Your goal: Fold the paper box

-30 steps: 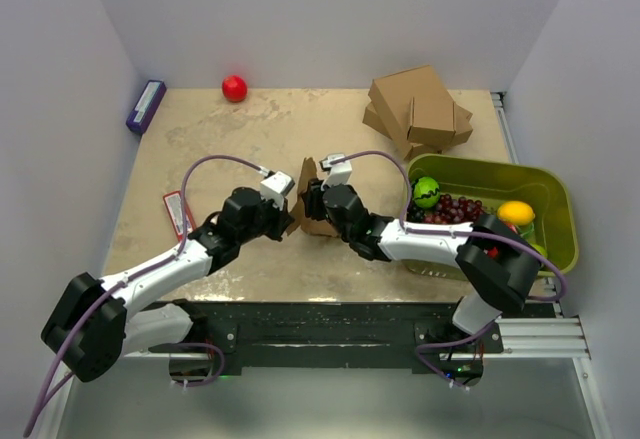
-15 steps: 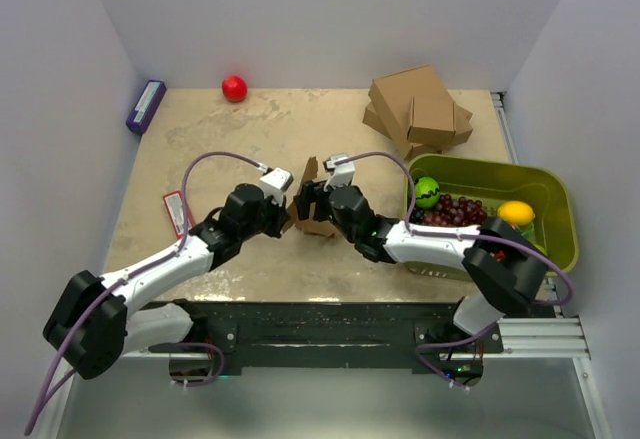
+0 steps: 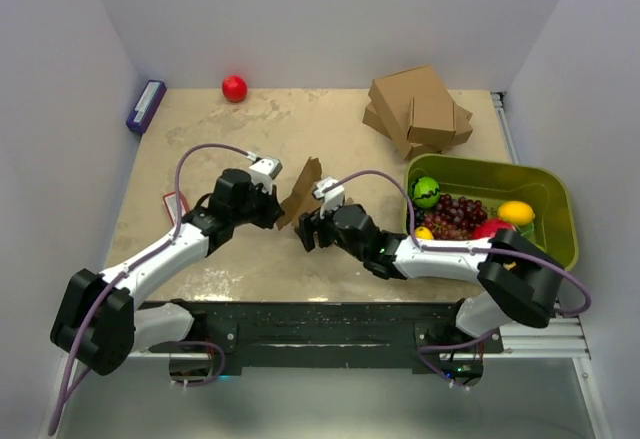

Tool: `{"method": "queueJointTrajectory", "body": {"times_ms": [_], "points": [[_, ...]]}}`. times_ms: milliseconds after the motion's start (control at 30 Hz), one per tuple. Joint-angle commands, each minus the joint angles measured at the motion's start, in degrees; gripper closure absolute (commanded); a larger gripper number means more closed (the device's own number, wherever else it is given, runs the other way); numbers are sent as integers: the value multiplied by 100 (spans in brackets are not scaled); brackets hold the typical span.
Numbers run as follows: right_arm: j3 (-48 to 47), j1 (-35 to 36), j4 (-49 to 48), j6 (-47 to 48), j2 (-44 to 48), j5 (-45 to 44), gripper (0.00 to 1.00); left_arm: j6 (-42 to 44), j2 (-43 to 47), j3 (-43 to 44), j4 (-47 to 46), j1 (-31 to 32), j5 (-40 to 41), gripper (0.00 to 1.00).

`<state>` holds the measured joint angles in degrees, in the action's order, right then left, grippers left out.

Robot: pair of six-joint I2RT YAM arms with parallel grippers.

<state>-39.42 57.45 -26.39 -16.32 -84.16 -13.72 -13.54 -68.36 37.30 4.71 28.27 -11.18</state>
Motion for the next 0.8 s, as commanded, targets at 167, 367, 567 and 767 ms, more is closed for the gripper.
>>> {"method": "queueJointTrajectory", "body": {"times_ms": [167,367,567,767], "points": [[-848,319,292,612,-794,-333,28,71,6,234,742,-234,-1035,100],[-1120,328,389,700,-1172,-140,38,123,33,208,777,-296,-1009,100],[-1156,363,749,455,-1182,-446,39,106,42,208,742,-314,-991,100],[-1261,723,1101,-300,-1339,-1246,34,88,77,181,672,-314,-1026,100]]}}
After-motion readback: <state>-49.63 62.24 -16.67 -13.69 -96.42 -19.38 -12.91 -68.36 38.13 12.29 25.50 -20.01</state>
